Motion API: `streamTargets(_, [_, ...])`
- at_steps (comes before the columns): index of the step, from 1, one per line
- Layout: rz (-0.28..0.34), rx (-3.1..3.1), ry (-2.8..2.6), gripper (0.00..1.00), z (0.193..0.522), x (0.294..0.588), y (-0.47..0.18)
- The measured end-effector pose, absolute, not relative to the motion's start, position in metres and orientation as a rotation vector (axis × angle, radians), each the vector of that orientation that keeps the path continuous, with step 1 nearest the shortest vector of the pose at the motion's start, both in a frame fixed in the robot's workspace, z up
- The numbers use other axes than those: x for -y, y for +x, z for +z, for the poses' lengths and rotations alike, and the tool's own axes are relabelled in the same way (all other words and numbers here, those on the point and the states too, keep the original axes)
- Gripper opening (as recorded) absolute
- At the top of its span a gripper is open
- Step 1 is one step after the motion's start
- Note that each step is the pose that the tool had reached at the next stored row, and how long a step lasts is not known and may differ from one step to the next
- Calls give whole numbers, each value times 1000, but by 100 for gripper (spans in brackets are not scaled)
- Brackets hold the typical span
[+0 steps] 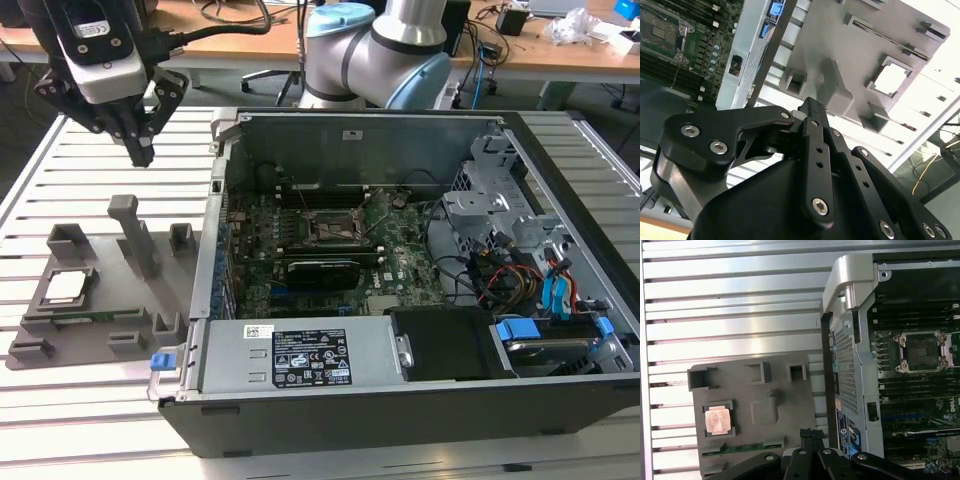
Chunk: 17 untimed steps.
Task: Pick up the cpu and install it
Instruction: 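Reach for the cpu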
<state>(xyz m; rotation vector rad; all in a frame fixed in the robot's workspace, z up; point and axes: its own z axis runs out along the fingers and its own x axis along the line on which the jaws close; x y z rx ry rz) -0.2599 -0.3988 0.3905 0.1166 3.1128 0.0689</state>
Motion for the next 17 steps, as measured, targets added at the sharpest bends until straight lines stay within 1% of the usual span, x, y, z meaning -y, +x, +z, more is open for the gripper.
streamTargets(4, [69, -3113, 117, 11, 384, 399, -280])
streamTargets(17, [69, -3113, 116, 11, 378, 398, -348])
